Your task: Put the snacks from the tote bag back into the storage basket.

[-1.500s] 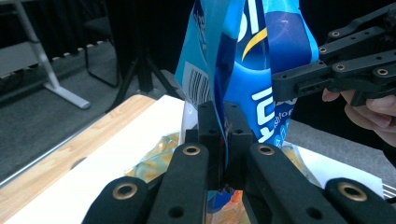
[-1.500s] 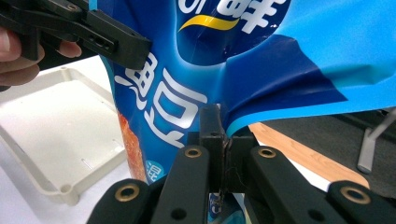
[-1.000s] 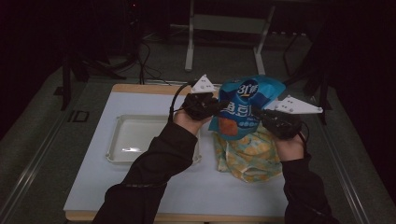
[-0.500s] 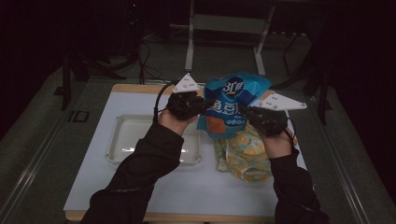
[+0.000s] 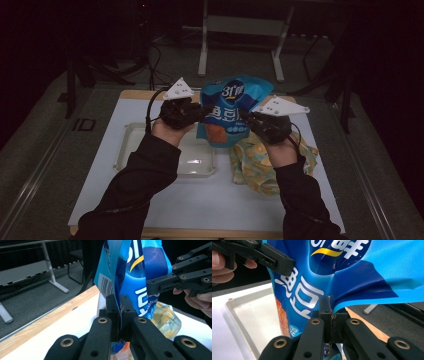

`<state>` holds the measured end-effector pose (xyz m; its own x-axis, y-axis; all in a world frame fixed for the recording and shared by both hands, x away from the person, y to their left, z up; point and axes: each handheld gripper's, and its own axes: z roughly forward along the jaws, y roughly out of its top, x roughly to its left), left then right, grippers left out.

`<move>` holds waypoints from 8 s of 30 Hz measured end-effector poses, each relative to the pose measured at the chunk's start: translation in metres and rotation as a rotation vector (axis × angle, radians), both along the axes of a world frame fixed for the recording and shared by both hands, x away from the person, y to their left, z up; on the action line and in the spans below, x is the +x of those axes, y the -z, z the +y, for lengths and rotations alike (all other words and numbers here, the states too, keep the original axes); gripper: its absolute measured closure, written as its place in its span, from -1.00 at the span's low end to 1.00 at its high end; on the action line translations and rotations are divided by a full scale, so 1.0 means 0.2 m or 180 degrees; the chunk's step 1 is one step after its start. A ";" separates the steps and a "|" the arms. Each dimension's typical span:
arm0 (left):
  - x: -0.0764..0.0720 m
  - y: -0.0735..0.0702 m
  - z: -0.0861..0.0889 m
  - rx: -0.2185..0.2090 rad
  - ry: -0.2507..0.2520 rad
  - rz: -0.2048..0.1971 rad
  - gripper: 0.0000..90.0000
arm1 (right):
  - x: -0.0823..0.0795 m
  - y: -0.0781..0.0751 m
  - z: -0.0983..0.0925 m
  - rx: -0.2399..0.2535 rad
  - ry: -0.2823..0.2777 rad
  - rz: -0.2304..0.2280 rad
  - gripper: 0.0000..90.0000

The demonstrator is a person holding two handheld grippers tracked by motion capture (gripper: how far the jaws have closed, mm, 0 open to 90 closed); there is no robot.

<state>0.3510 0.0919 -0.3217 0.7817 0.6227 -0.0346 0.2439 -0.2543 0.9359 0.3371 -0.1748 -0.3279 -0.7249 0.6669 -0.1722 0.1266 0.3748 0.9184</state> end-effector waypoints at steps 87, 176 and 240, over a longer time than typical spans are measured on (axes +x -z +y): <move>-0.08 0.57 0.49 -0.0254 -0.0228 0.0486 0.71 | 0.03 0.52 0.43 0.0032 -0.0388 0.0481 0.76; -0.54 0.83 0.19 -0.0256 0.0425 0.0389 -0.80 | -0.37 0.70 -0.41 0.0207 0.0059 0.0493 -0.65; -0.53 0.90 0.14 -0.0177 0.0572 0.0401 -0.80 | -0.47 0.76 -0.66 0.0354 0.0507 0.0376 -0.66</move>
<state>0.2456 0.1201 -0.5023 0.8673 0.4681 -0.1692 0.3151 -0.2531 0.9147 0.2422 -0.3076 -0.4801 -0.6196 0.7848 -0.0115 0.2853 0.2388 0.9282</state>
